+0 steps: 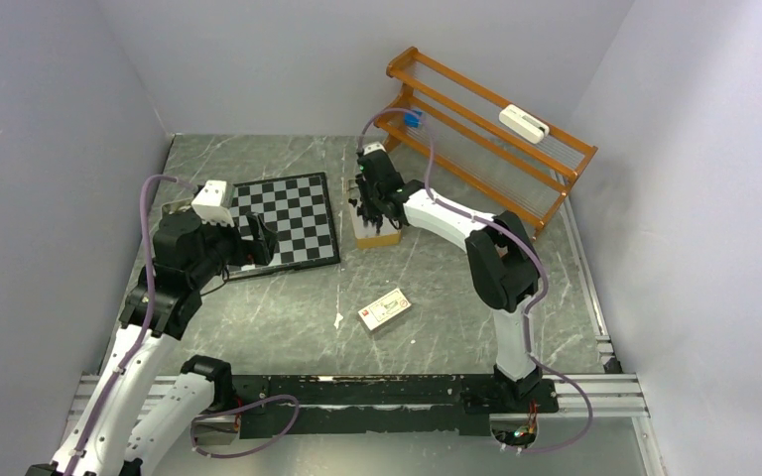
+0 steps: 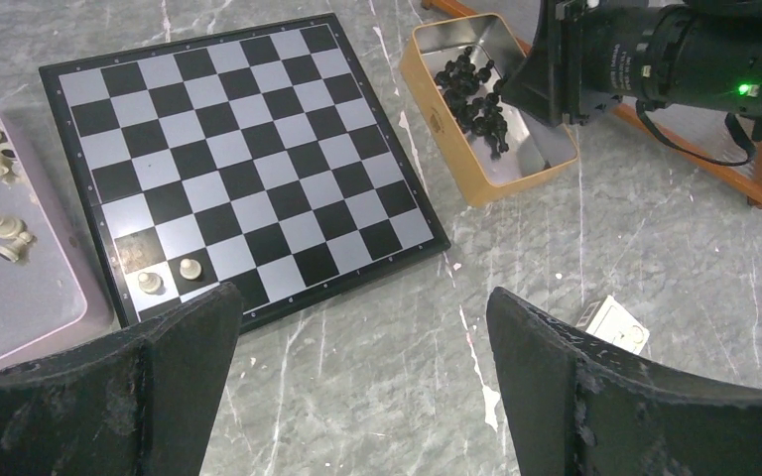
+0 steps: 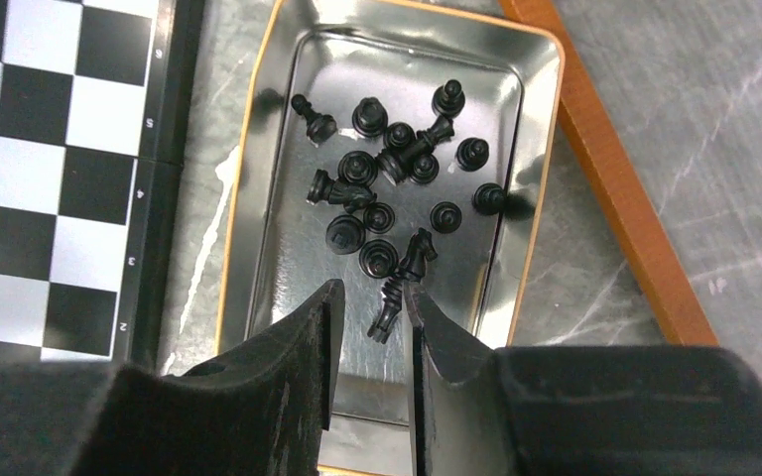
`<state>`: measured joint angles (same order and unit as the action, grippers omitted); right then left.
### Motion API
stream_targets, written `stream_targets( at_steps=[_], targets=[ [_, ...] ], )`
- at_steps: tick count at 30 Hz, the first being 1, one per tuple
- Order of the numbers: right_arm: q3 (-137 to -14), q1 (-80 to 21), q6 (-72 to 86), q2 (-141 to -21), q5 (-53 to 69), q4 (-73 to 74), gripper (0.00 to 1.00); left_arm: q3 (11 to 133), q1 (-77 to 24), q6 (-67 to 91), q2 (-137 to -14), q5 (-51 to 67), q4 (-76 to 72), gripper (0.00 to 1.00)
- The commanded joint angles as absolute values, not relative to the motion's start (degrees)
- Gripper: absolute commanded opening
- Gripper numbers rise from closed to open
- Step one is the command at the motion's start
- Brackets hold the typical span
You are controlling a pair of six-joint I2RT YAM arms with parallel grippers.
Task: Set up the chess pieces on the board
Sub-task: Pick up the chess piece from the storage box.
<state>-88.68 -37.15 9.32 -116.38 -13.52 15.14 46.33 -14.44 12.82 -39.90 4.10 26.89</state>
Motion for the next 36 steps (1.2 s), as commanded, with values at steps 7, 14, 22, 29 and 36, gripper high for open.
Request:
stream_targets(
  at_steps=[7,14,22,29,36],
  targets=[
    [-91.65,-36.13,6.67,-119.97,-12.20,16.42,0.31,46.13,-14.06,12.36,-39.04,2.90,27.07,0.98],
    [-92.74,-35.33,6.42,-121.36,-11.07,16.90,0.27,46.14,-14.06,12.35,-39.11,2.72,27.07,0.98],
    [-93.06,-35.34,6.55,-122.49,-10.14,16.61,0.27,46.05,-14.06,12.35,-39.17,2.85,27.07,0.98],
    [-94.37,-35.33,6.71,-123.61,-10.01,17.29,0.28,46.05,-14.06,12.38,-39.20,2.73,27.07,0.98],
    [-95.40,-35.36,6.89,-124.71,-9.74,17.79,0.29,46.05,-14.06,12.36,-39.20,2.87,27.10,0.98]
  ],
)
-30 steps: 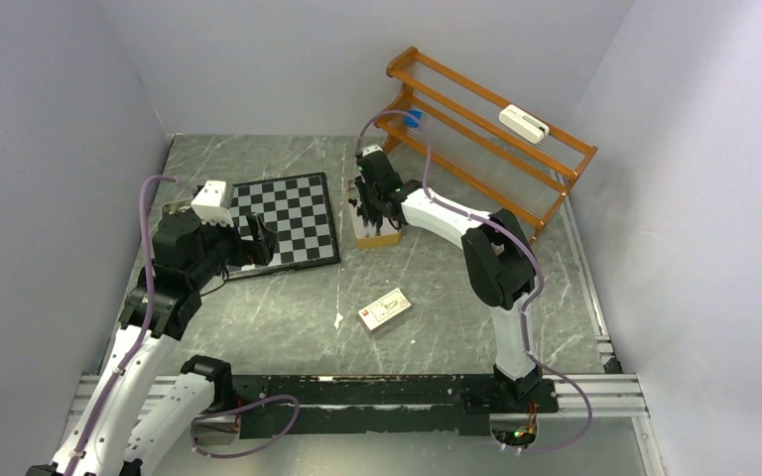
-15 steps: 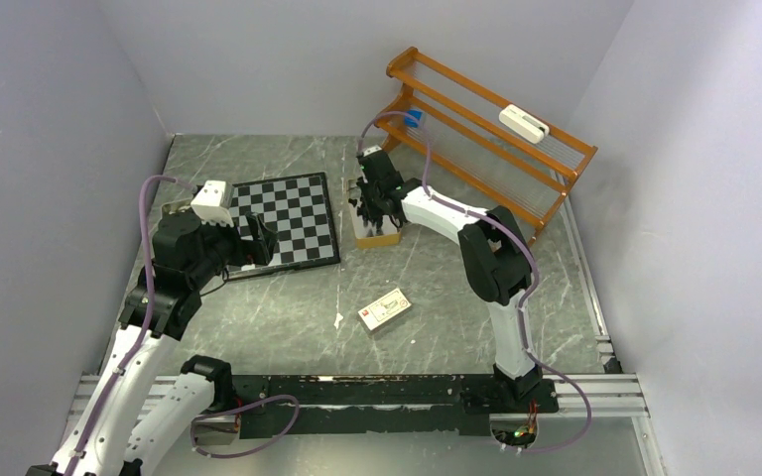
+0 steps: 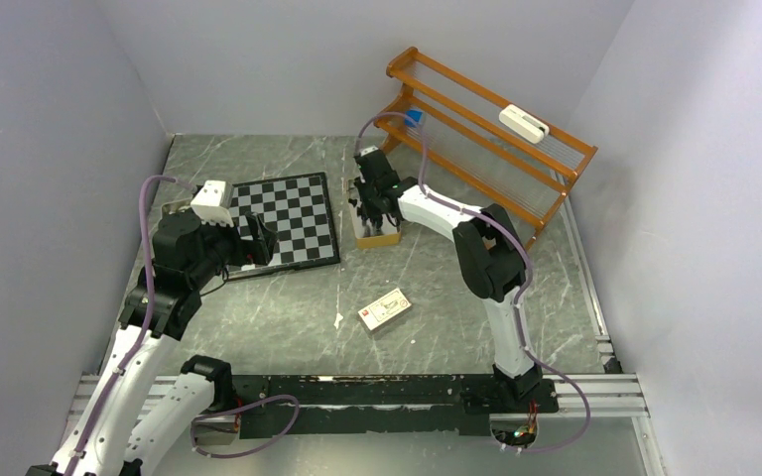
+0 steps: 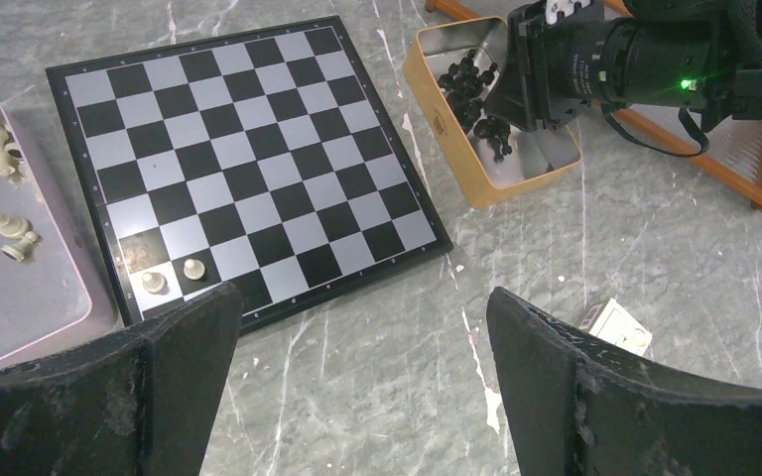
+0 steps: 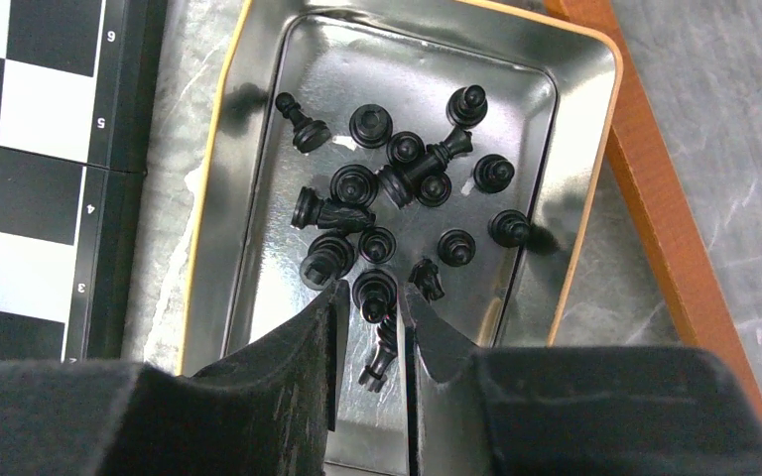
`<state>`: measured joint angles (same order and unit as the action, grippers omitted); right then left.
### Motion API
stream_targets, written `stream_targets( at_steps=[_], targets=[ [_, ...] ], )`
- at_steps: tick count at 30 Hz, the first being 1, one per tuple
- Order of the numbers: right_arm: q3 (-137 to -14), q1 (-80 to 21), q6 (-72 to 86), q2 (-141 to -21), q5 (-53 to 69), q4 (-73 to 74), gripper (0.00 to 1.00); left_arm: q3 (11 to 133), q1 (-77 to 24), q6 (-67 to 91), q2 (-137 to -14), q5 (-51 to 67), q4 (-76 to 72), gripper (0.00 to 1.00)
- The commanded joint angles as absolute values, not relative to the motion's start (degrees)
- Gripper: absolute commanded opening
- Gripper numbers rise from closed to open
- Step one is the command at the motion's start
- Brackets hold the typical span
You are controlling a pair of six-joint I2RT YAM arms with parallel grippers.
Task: Set up the chess pieces on the board
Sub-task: Pick up the chess piece from the storage box.
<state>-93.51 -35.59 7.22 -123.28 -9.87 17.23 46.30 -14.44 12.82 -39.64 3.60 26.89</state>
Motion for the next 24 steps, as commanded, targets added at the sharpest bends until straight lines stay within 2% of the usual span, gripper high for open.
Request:
stream_targets(
  at_steps=[1,24],
  targets=[
    [-95.42,-35.34,6.88,-124.84,-9.63,17.84,0.29,46.05,-14.06,12.37,-39.16,2.86,27.00,0.98],
    [-96.48,-35.42,6.50,-124.85,-11.65,19.74,0.29,46.05,-14.06,12.38,-39.20,2.91,26.98,0.96]
  ],
)
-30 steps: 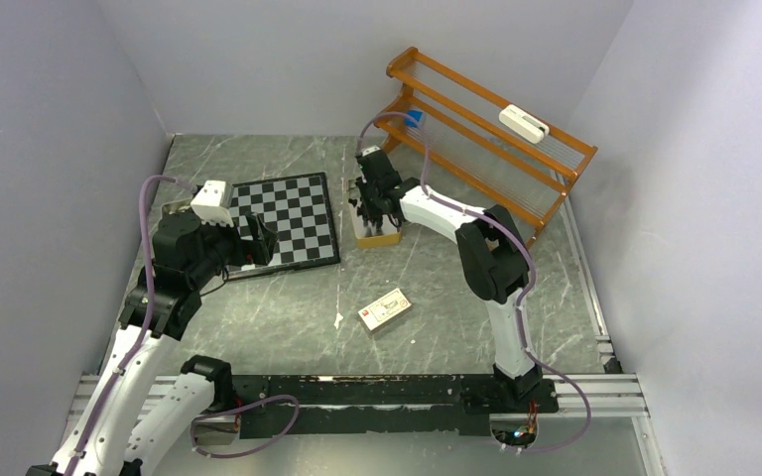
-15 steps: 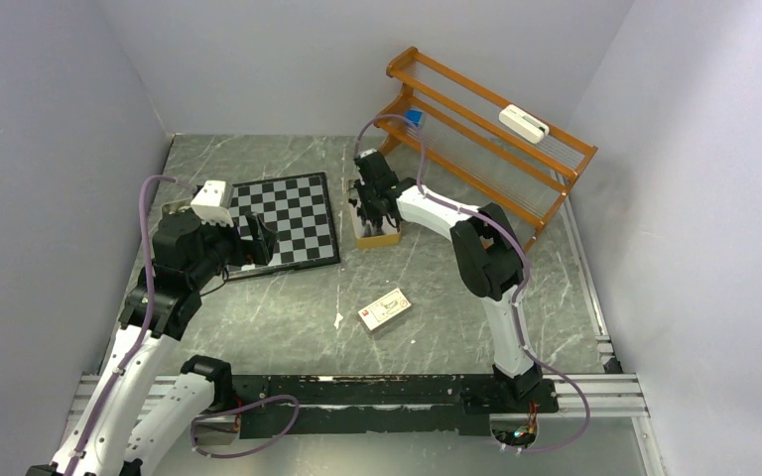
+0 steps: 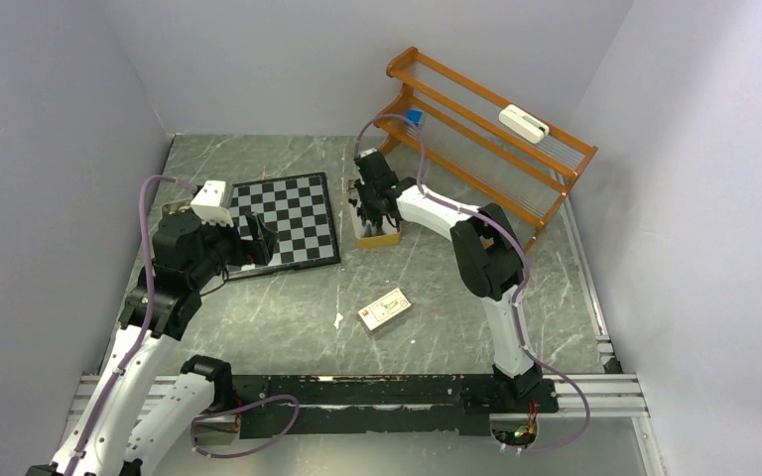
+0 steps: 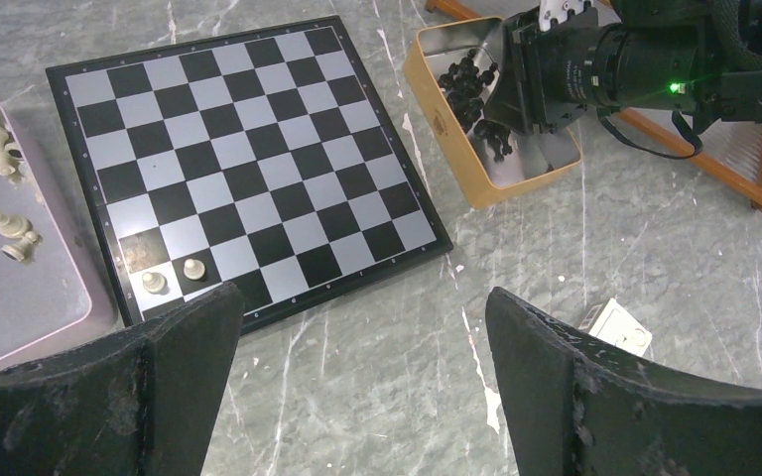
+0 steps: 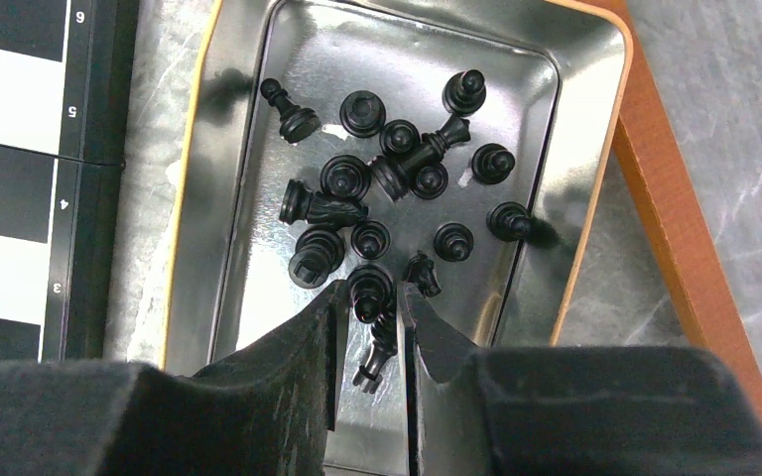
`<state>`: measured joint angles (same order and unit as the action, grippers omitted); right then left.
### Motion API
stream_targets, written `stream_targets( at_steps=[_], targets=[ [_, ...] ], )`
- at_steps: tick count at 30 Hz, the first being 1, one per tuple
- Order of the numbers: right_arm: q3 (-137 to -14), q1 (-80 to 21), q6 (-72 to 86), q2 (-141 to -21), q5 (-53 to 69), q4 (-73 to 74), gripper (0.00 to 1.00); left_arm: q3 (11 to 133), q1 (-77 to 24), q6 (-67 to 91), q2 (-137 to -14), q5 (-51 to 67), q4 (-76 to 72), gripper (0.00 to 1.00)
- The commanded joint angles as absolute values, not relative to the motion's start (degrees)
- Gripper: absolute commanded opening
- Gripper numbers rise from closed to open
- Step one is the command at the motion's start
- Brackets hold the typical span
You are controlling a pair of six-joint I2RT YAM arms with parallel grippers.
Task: Set up the chess pieces on the board
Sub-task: Pick up the chess piece from the storage box.
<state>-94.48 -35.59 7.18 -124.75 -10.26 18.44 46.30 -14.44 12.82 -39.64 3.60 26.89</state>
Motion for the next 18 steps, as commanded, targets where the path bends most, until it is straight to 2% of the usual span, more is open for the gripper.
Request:
stream_targets(
  at_steps=[1,9,18],
  targets=[
    [-96.36,-35.42,6.50,-124.70,-11.66,19.70,0.29,46.05,-14.06,12.31,-39.20,2.90,27.05,0.96],
    [-98.49,-35.44,5.89,-123.33,-11.65,21.34,0.34,46.22,-14.06,12.90,-39.86,1.13,27.60,0.96],
    [-97.48,-35.47,5.51,-122.50,-10.58,20.53,0.33,46.58,-14.06,14.19,-40.88,-2.17,28.92,0.93]
  ],
)
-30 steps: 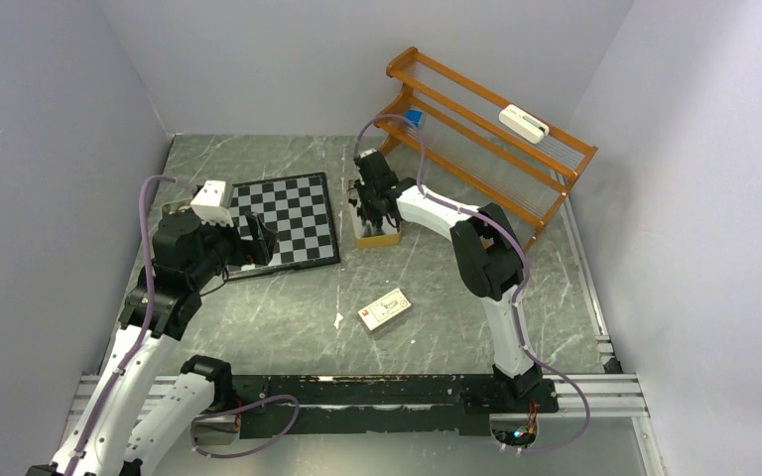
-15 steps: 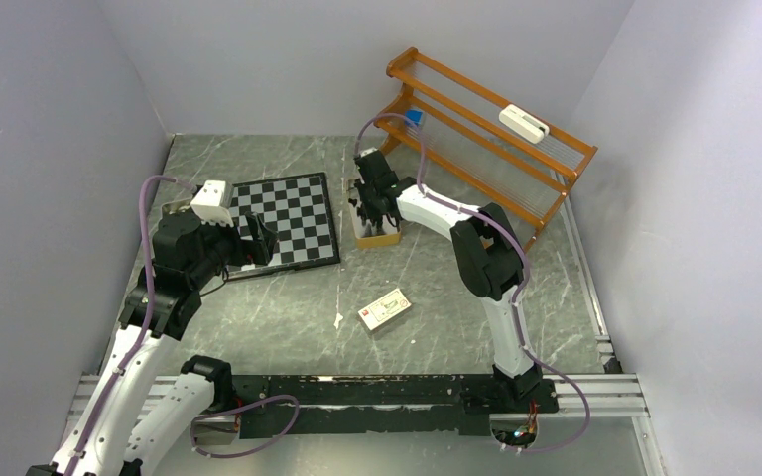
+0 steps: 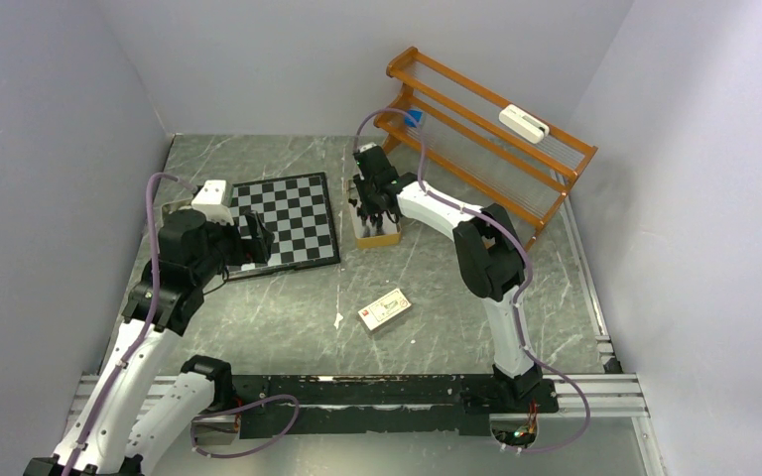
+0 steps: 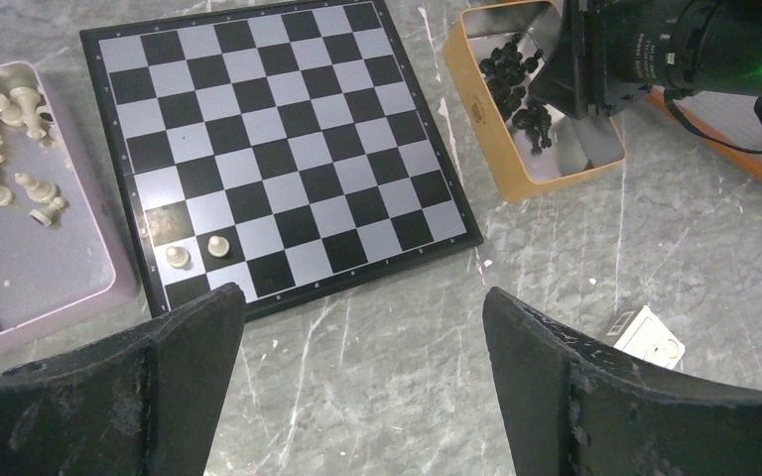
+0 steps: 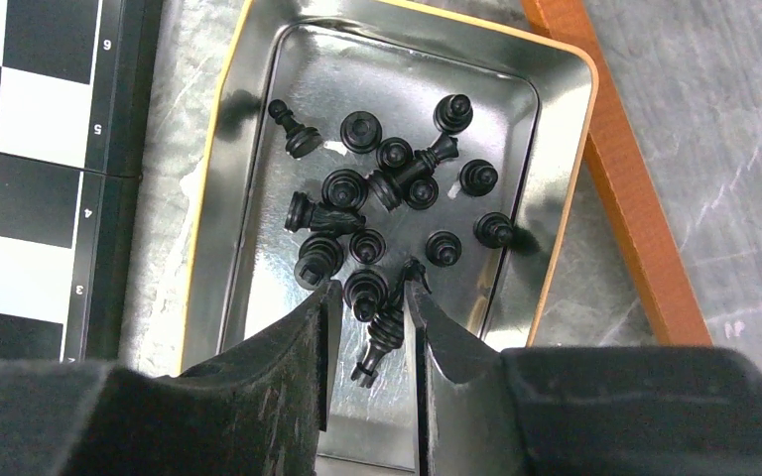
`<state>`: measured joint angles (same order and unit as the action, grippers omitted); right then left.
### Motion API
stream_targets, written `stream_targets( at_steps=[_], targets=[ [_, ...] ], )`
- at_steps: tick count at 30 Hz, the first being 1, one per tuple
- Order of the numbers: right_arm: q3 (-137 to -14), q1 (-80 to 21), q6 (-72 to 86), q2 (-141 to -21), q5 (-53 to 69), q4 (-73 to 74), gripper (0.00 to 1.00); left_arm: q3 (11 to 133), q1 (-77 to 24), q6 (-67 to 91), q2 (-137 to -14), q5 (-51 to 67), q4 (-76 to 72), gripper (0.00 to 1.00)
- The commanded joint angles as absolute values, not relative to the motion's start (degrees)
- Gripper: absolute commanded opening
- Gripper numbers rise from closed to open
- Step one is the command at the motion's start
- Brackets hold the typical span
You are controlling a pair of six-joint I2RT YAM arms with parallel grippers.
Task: Set up the chess pieces on the board
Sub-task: Pick up the chess piece from the storage box.
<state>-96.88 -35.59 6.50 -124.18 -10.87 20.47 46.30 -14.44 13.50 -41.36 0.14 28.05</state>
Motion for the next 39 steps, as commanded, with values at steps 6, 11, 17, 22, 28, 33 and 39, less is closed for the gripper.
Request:
stream_targets(
  at_steps=[6,11,17,22,28,33,39],
  targets=[
    [-98.00,-35.43,5.71,-123.93,-10.86,21.09,0.32,46.49,-14.06,14.24,-40.89,-2.50,29.00,0.93],
    [-96.94,-35.44,5.84,-124.73,-9.93,19.89,0.32,46.49,-14.06,14.08,-40.88,-2.54,28.89,0.93],
    [-97.14,-35.45,6.33,-125.61,-9.20,20.08,0.31,46.49,-14.06,14.02,-40.54,-2.61,28.74,0.93],
    [-97.08,-35.46,6.42,-126.24,-9.86,20.34,0.31,46.41,-14.06,13.98,-40.27,-2.49,28.65,0.93],
    [-97.22,-35.45,6.50,-126.62,-9.91,20.35,0.28,46.32,-14.06,14.00,-40.19,-2.42,28.65,0.93],
    [-97.34,-35.48,6.64,-126.64,-10.19,20.56,0.27,46.41,-14.06,14.00,-40.02,-2.55,28.66,0.93],
    [-96.50,-35.50,6.50,-125.22,-10.88,20.36,0.24,46.41,-14.06,13.98,-40.08,-2.47,28.65,0.93]
  ],
)
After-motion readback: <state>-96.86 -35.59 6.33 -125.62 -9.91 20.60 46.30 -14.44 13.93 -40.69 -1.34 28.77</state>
